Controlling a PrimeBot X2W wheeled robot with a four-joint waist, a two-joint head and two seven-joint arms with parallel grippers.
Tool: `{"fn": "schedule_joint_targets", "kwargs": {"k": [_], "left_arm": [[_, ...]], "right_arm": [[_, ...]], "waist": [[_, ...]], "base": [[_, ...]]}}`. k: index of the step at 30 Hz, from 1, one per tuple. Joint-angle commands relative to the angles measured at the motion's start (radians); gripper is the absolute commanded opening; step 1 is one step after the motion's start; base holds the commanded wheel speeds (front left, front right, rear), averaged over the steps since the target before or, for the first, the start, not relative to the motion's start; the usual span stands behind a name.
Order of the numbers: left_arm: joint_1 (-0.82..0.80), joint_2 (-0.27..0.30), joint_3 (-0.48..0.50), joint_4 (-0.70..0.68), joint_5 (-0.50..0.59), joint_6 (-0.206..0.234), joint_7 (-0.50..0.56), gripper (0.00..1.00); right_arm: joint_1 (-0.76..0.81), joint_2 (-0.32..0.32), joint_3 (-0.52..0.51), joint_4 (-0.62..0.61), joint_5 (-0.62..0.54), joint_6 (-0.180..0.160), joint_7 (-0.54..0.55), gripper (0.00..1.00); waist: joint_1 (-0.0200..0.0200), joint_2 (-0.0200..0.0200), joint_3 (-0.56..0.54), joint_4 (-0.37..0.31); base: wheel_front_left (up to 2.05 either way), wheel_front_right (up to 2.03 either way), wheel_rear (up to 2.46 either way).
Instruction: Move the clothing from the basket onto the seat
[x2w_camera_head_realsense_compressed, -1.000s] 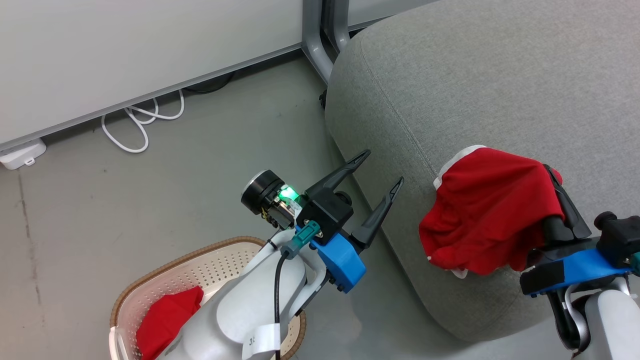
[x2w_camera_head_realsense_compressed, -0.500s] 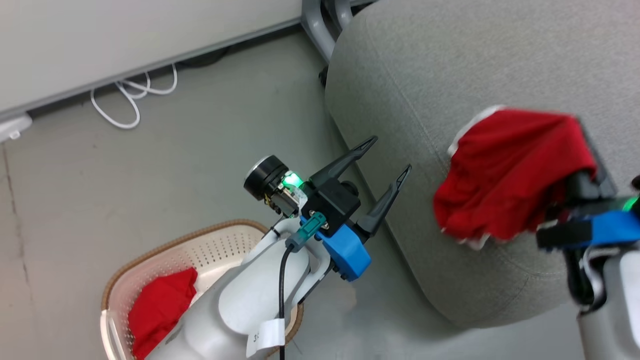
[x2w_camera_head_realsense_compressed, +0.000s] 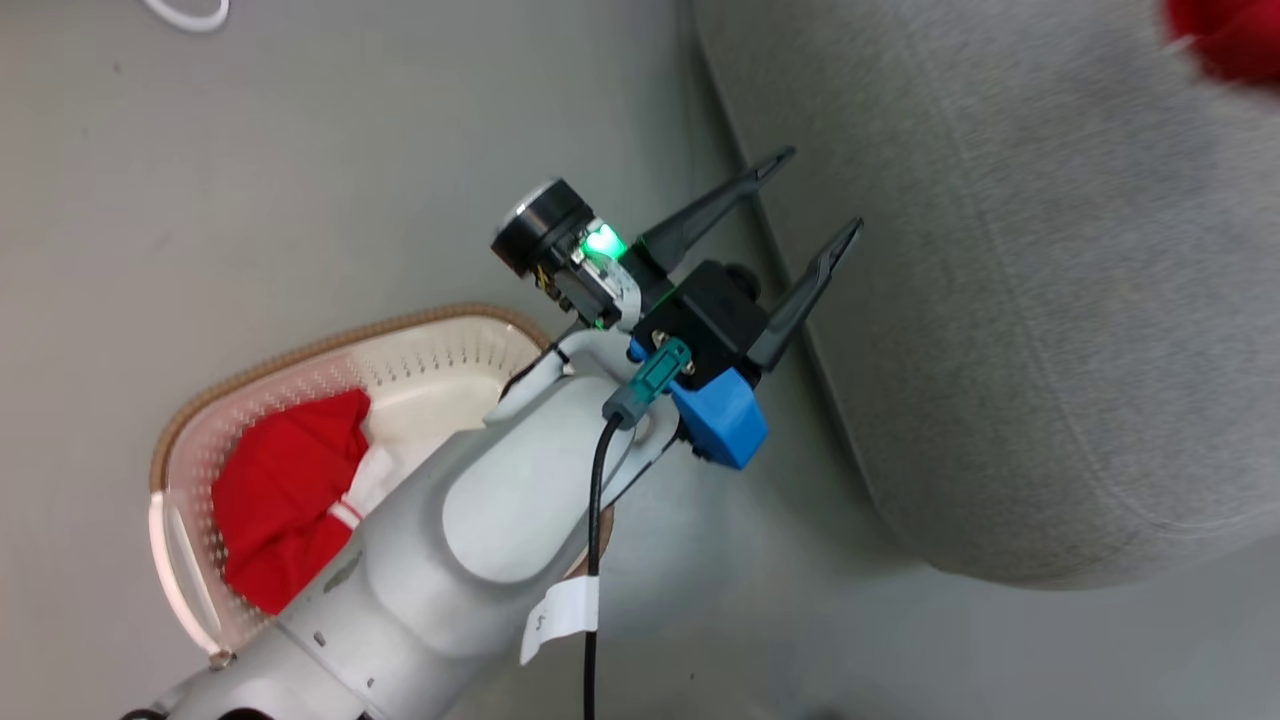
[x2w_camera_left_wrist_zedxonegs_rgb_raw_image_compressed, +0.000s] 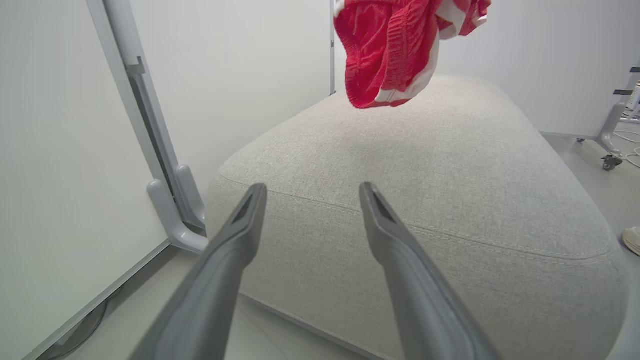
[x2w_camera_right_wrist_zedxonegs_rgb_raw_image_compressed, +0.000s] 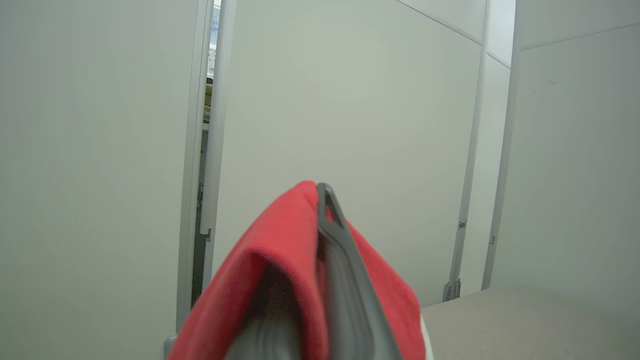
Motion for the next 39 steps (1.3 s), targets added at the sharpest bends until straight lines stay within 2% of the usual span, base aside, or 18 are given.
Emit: {"fn": "schedule_joint_targets", "kwargs": {"k": [1, 6, 10, 12, 13, 14, 19, 26, 27, 28, 33, 39], "left_arm": [[-0.037, 0.002, 0.003, -0.005, 0.007, 0.010, -0.003, 1.00], [-0.070, 0.005, 0.008, -0.022, 0.025, 0.025, -0.003, 1.00], [-0.077, 0.014, 0.008, -0.037, 0.037, 0.032, -0.003, 1.00], [-0.083, 0.020, 0.008, -0.044, 0.043, 0.033, -0.003, 1.00], [-0.087, 0.026, 0.009, -0.048, 0.049, 0.035, -0.003, 1.00], [-0.087, 0.026, 0.009, -0.048, 0.049, 0.035, -0.003, 1.00], [-0.094, 0.029, 0.011, -0.054, 0.049, 0.041, -0.003, 1.00], [-0.093, 0.030, 0.011, -0.050, 0.047, 0.038, -0.003, 1.00], [-0.092, 0.031, 0.011, -0.050, 0.046, 0.038, -0.003, 1.00], [-0.091, 0.031, 0.011, -0.050, 0.046, 0.038, -0.003, 1.00], [-0.071, 0.035, 0.016, -0.055, 0.040, 0.041, -0.003, 1.00], [-0.025, 0.034, 0.036, -0.075, 0.026, 0.045, -0.003, 1.00]], "right_arm": [[-0.060, -0.035, -0.042, 0.010, 0.020, 0.000, -0.003, 0.00], [-0.160, -0.128, -0.087, 0.093, 0.011, 0.000, -0.003, 0.00], [-0.189, -0.167, -0.089, 0.184, -0.005, 0.000, -0.003, 0.00], [-0.196, -0.185, -0.077, 0.249, -0.024, 0.000, -0.003, 0.00], [-0.189, -0.197, -0.058, 0.319, -0.048, 0.000, -0.004, 0.00], [-0.189, -0.197, -0.058, 0.319, -0.048, 0.000, -0.004, 0.00], [-0.166, -0.191, -0.045, 0.472, -0.061, 0.000, -0.003, 0.00], [-0.116, -0.156, -0.056, 0.551, -0.034, 0.000, -0.003, 0.00], [-0.108, -0.150, -0.058, 0.559, -0.028, 0.000, -0.003, 0.38], [-0.101, -0.144, -0.051, 0.560, -0.023, 0.000, -0.003, 1.00], [-0.040, -0.118, -0.046, 0.518, -0.023, 0.000, -0.003, 1.00], [0.102, -0.075, -0.038, 0.421, -0.050, 0.000, -0.003, 1.00]], "waist": [[-0.0001, 0.0000, 0.096, 0.045], [-0.0001, 0.0000, 0.170, 0.076], [-0.0001, 0.0000, 0.202, 0.086], [-0.0001, 0.0000, 0.220, 0.090], [-0.0001, 0.0000, 0.234, 0.091], [-0.0001, 0.0000, 0.234, 0.091], [-0.0001, 0.0000, 0.247, 0.090], [-0.0001, 0.0000, 0.241, 0.084], [-0.0001, 0.0000, 0.238, 0.084], [-0.0001, 0.0000, 0.234, 0.083], [-0.0001, 0.0000, 0.197, 0.074], [-0.0001, 0.0000, 0.105, 0.067]], "base": [[0.00, 0.00, 0.00], [0.00, 0.00, 0.00], [0.00, 0.00, 0.00], [0.00, 0.00, 0.00], [0.00, 0.00, 0.00], [0.00, 0.00, 0.00], [0.00, 0.00, 0.00], [0.00, 0.00, 0.00], [0.00, 0.00, 0.00], [0.00, 0.00, 0.00], [0.00, 0.00, 0.00], [0.00, 0.00, 0.00]]}}
